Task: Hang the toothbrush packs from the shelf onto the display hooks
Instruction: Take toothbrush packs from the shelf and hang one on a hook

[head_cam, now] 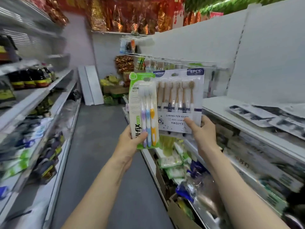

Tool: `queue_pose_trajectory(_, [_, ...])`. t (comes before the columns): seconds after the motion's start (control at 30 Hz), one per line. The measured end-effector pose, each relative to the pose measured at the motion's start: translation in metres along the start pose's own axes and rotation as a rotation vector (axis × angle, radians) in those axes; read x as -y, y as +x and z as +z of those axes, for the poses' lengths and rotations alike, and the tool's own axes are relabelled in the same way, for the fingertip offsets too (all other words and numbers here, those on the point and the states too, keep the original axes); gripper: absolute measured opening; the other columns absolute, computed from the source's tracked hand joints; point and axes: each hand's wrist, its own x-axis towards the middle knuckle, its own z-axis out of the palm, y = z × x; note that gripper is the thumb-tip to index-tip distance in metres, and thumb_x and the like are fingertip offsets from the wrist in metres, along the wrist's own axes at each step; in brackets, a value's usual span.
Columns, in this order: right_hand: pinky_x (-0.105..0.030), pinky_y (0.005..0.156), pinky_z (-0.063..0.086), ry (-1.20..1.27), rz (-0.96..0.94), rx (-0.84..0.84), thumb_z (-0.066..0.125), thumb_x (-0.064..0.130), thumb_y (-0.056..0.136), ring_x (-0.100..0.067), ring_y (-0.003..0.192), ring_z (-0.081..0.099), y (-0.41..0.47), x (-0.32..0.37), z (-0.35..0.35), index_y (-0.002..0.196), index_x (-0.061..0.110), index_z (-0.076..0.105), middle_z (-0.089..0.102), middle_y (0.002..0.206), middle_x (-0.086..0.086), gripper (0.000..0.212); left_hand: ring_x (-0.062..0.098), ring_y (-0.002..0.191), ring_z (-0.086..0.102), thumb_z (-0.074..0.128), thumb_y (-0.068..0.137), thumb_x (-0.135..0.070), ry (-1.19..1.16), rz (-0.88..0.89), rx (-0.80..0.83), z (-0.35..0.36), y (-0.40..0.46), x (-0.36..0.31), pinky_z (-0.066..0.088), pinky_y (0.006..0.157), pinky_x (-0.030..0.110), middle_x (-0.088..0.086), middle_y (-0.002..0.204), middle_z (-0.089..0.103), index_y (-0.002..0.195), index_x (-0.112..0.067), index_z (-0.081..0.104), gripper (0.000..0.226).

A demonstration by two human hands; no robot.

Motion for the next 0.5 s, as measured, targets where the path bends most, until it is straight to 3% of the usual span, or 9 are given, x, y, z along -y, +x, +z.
queue_pose_trajectory(0.23, [-0.016, 0.067, 0.055, -0.027, -0.021, 0.117, 0.074, 0.014, 0.088, -0.006, 0.085, 0.073, 0.098, -0.077, 0.176, 0.112, 0.015, 0.068, 0.075, 0.1, 0.003, 0.025, 0.029, 0.108, 0.068, 0.067, 0.092, -0.013, -0.013, 0.037, -0.127, -0.124, 0.14, 0.022, 0.054, 0.094, 0.049, 0.005, 0.11, 0.074, 0.117, -0.02, 0.065, 0.026])
queue_pose_trajectory(0.3, [-0.015, 0.066, 0.054, -0.034, -0.029, 0.12, 0.075, 0.014, 0.088, -0.004, 0.083, 0.073, 0.123, -0.098, 0.225, 0.111, 0.019, 0.066, 0.075, 0.1, 0.006, 0.025, 0.027, 0.104, 0.069, 0.066, 0.093, -0.012, -0.01, 0.051, -0.13, -0.164, 0.185, 0.028, 0.054, 0.093, 0.049, 0.007, 0.109, 0.074, 0.114, -0.019, 0.066, 0.022])
queue_pose_trajectory(0.43, [-0.027, 0.076, 0.058, -0.066, -0.016, 0.051, 0.077, 0.018, 0.087, -0.015, 0.094, 0.072, 0.182, -0.129, 0.32, 0.115, 0.016, 0.067, 0.074, 0.108, -0.001, 0.03, 0.025, 0.104, 0.069, 0.065, 0.094, -0.013, -0.009, 0.041, -0.07, -0.24, 0.279, 0.022, 0.056, 0.091, 0.044, 0.002, 0.106, 0.075, 0.113, -0.023, 0.065, 0.022])
queue_pose_trajectory(0.5, [-0.019, 0.068, 0.056, -0.061, -0.004, 0.03, 0.075, 0.016, 0.088, -0.014, 0.093, 0.071, 0.213, -0.133, 0.366, 0.116, 0.012, 0.065, 0.073, 0.109, -0.003, 0.03, 0.024, 0.104, 0.069, 0.066, 0.093, -0.014, 0.002, 0.048, -0.053, -0.274, 0.33, 0.01, 0.056, 0.091, 0.043, 0.001, 0.105, 0.075, 0.113, -0.023, 0.066, 0.022])
